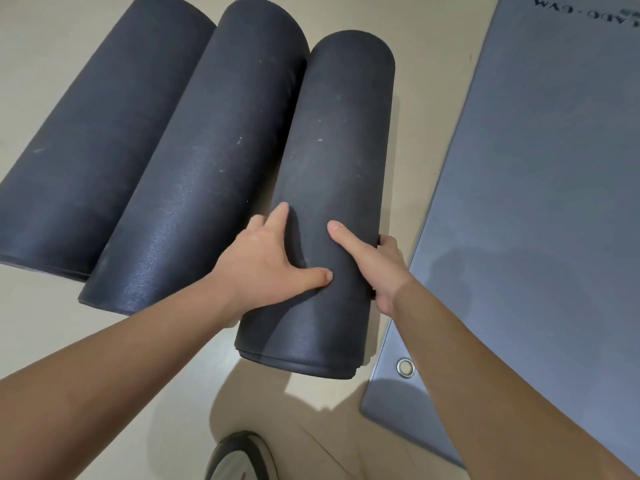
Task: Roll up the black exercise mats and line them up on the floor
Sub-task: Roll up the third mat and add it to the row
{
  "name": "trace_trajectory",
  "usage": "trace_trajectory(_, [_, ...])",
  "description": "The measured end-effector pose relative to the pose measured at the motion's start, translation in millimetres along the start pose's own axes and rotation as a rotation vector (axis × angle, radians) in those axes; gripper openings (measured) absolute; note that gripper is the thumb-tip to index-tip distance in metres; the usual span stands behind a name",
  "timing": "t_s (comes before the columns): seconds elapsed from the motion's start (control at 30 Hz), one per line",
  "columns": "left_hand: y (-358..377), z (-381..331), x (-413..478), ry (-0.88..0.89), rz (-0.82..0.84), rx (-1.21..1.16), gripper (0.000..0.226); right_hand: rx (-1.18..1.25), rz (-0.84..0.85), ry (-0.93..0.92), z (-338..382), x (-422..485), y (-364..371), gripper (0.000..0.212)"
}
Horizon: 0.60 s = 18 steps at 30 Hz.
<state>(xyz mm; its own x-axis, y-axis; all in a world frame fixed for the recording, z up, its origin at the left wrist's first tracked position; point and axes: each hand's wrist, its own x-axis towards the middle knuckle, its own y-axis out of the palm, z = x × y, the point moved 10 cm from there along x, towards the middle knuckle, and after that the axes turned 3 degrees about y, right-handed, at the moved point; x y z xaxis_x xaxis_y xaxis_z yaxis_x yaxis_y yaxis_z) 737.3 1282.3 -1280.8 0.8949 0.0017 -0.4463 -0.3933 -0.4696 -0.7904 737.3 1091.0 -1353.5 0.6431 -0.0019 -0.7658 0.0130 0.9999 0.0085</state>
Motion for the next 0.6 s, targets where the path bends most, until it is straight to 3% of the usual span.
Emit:
trace_trajectory(0.13, [13, -7, -3, 0.020, 0.016, 0.203, 0.148, 0.005, -0.077, -0.049, 3, -3, 5, 0.099])
trace_trajectory(0.6, [29, -27, -4, 0.091, -0.040, 0.421, 0.143, 0.181, -0.086, 0.029, -32, 10, -9, 0.088])
